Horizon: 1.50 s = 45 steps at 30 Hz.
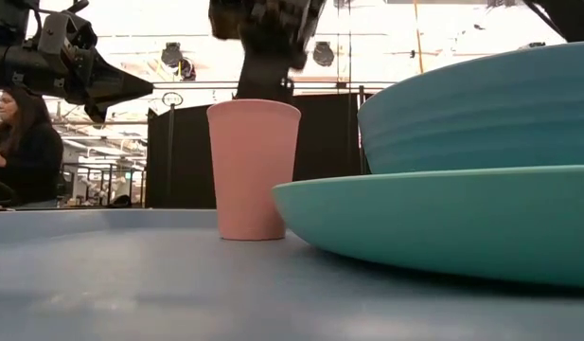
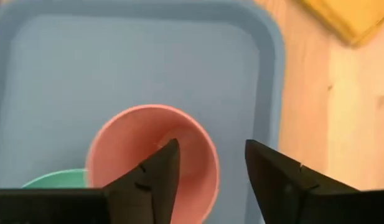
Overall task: Set up tray
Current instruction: Put the yellow napkin on the blue tray
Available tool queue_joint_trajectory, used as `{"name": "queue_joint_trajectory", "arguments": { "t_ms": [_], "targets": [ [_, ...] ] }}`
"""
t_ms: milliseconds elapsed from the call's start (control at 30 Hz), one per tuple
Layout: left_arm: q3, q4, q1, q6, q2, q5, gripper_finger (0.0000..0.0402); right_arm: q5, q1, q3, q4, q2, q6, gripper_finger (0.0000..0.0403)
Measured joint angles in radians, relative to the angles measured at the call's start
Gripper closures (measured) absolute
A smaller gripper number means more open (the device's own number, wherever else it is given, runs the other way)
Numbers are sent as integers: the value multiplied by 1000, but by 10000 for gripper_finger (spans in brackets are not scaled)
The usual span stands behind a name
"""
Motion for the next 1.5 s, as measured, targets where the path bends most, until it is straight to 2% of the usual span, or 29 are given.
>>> {"name": "queue_joint_trajectory", "arguments": {
  "t_ms": [267, 367, 467, 600, 767, 933, 1000, 1133, 1267, 1500],
  "targets": [
    [0, 0, 0, 1, 0, 19, 369, -3, 9, 1, 16, -215, -96, 225],
    [0, 0, 0, 2, 0, 20, 369, -3, 22, -3, 23, -306, -149, 239],
    [0, 0, 0, 1, 0, 24, 369, -1, 36, -77, 64, -424, -185, 263],
    [0, -3, 0, -2, 0, 24, 369, 22, 63, -305, 222, -612, -192, 315],
    [0, -6, 0, -4, 0, 25, 369, 19, 84, -724, 438, -896, -195, 390],
    [0, -5, 0, -5, 0, 26, 369, 19, 82, -1157, 787, -1170, -115, 392],
    [0, -5, 0, -5, 0, 26, 369, 21, 82, -1283, 889, -1267, -79, 395],
    [0, -5, 0, -4, 0, 26, 369, 108, 82, -1442, 962, -1413, -38, 400],
    [0, -5, 0, -2, 0, 26, 369, 230, 75, -1551, 1023, -1502, -106, 402],
    [0, -5, 0, 1, 0, 25, 369, 252, -40, -1734, 1257, -1600, -182, 402]
  ]
}}
